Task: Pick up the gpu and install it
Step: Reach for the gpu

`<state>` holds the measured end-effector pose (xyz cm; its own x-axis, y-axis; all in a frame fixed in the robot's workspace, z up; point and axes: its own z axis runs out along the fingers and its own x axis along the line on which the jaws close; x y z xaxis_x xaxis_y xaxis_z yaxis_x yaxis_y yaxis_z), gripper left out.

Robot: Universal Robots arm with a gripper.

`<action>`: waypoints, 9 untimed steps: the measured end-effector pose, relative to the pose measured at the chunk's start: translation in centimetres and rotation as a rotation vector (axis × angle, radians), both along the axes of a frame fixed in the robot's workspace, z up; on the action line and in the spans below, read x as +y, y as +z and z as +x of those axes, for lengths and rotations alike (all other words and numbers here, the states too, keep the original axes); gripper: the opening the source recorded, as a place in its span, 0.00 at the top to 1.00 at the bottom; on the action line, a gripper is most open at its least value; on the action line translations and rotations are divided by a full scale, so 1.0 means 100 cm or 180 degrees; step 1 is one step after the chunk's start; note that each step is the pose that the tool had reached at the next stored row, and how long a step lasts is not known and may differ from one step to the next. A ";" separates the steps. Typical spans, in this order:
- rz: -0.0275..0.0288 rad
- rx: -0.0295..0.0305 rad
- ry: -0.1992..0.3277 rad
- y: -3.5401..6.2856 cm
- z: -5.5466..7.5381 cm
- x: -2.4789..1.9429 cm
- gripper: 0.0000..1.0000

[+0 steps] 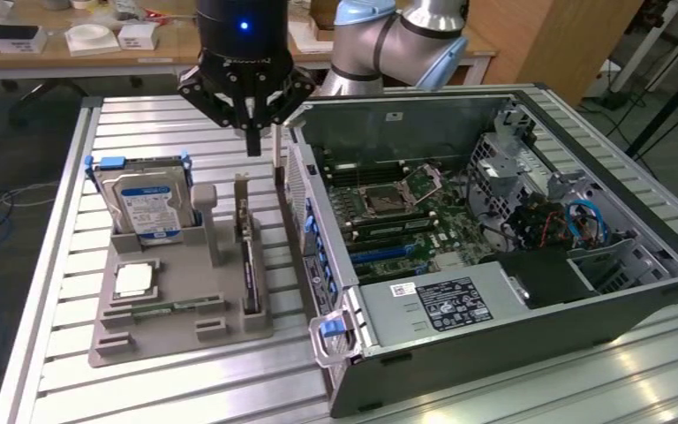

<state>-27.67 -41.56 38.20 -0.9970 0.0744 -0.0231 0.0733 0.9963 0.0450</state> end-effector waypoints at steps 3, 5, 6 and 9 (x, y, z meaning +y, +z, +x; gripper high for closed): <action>0.0000 0.0000 0.0000 -0.0002 -0.006 -0.0017 0.89; 0.0000 0.0000 0.0000 -0.0002 -0.010 -0.0026 0.89; 0.0000 0.0000 0.0000 -0.0003 -0.012 -0.0029 0.89; 0.0000 0.0000 0.0000 -0.0004 -0.014 -0.0031 0.89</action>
<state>-29.11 -41.87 38.17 -0.9970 0.0743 -0.0232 0.0732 0.9963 0.0450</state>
